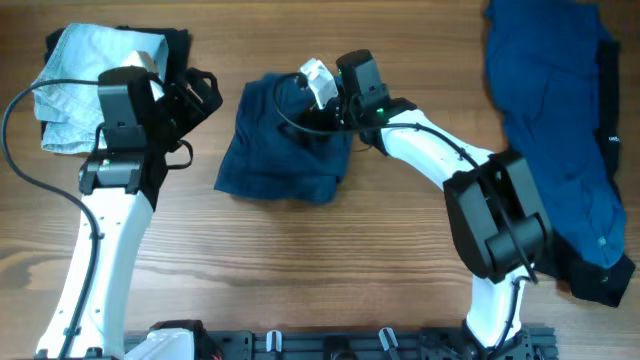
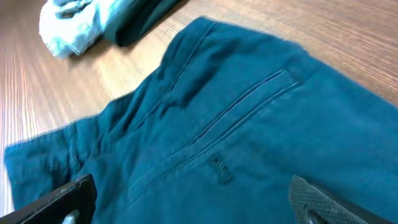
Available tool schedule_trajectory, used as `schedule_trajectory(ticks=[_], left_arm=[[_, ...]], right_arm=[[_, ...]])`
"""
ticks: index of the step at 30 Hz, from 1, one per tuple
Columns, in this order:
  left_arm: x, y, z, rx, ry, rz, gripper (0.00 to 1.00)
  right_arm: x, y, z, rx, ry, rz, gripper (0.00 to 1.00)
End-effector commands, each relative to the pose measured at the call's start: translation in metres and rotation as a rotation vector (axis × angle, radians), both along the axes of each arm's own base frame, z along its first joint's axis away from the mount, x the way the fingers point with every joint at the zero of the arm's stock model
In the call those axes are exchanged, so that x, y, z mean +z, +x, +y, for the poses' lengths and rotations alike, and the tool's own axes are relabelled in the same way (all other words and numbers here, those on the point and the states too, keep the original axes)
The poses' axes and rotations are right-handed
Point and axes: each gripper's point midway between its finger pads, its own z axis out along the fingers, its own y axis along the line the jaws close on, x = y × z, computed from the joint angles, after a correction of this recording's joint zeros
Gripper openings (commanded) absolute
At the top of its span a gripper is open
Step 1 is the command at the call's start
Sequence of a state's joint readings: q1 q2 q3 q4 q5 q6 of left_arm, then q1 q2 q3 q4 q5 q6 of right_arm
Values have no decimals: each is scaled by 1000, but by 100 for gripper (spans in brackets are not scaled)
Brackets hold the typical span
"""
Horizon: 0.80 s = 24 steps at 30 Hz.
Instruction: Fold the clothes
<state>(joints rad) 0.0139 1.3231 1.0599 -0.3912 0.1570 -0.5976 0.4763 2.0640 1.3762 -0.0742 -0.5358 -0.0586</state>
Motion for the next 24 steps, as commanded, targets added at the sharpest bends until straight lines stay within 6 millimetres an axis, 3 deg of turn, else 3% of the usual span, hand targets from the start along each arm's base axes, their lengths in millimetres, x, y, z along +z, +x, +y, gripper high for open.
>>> schedule_trajectory(ticks=[1, 7, 10, 15, 24], left_arm=[[-14, 1, -9, -22, -24, 51, 100], [-35, -1, -23, -59, -32, 120, 100], [-40, -1, -29, -75, -31, 133, 100], [-42, -1, -31, -79, -31, 138, 100], [-41, -3, -37, -108, -55, 138, 100]], right_arm=[[-16, 13, 1, -138, 64, 128, 100], [-46, 22, -3, -362, 128, 343, 99], [-55, 36, -19, -566, 135, 400, 99], [-58, 59, -46, -774, 110, 330, 99], [-57, 92, -115, -1034, 48, 200, 99]])
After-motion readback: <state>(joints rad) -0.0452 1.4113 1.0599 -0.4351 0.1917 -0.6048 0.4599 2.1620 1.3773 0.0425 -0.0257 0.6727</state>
